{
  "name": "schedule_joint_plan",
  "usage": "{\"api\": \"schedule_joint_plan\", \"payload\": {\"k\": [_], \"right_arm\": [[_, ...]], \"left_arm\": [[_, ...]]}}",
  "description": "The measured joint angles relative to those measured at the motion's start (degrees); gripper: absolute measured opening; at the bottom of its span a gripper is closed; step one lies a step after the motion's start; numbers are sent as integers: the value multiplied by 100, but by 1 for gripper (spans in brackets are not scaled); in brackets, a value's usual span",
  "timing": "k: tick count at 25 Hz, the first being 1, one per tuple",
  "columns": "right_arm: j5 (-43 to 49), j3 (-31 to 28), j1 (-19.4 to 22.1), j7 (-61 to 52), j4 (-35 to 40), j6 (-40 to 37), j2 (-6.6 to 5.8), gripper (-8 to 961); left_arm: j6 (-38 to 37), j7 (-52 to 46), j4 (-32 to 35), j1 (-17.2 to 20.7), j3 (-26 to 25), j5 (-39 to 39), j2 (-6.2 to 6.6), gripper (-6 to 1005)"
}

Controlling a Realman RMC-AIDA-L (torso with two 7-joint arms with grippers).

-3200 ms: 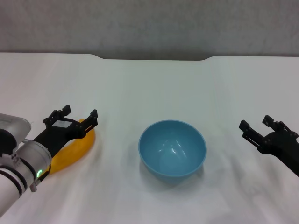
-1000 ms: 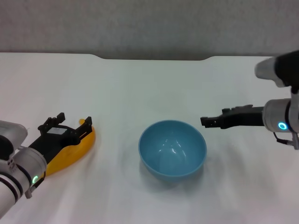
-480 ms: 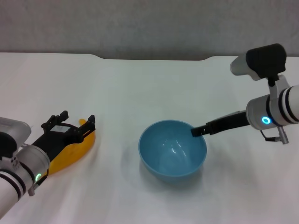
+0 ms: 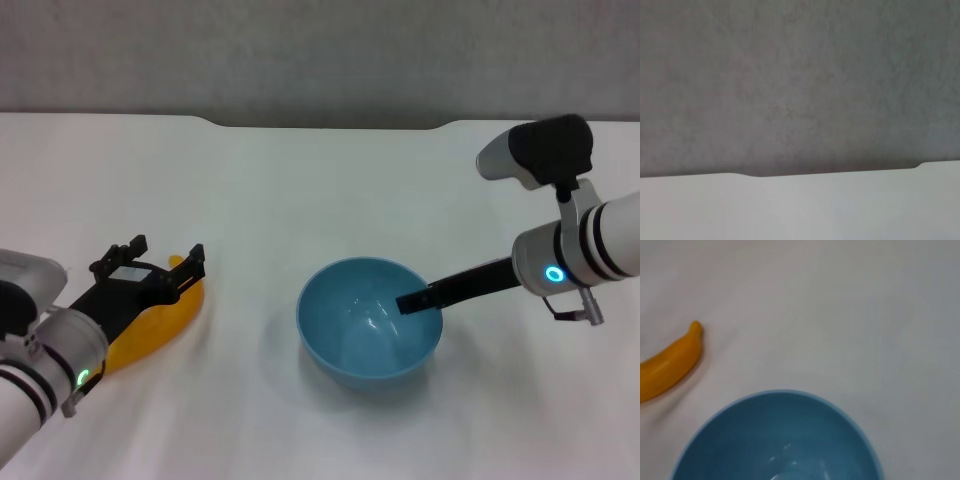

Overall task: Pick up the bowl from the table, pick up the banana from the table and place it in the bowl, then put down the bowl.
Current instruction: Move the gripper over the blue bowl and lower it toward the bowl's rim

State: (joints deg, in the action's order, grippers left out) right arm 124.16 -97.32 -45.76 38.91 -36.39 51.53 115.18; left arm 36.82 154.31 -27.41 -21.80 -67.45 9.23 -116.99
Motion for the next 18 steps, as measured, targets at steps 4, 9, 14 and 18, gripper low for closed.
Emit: {"api": "schedule_joint_plan", "payload": {"k": [4,9,14,18], "right_arm": [[-84,103,1,0,128,-26,4,843],[-257,199,-21,89,338,-188,11,843],[-716,277,-17,508,466,-386,19,823],[-963,294,-45,705,669,-456,19,749]], "left_arm": [[0,-2,-9,-63,28,-4,-10,875],[0,-5,-11,-77,31,-4,-10,875],[0,-7,-11,-79,30,-1,-8,875],[0,-7,-11,-83,30,0,-8,875]]}}
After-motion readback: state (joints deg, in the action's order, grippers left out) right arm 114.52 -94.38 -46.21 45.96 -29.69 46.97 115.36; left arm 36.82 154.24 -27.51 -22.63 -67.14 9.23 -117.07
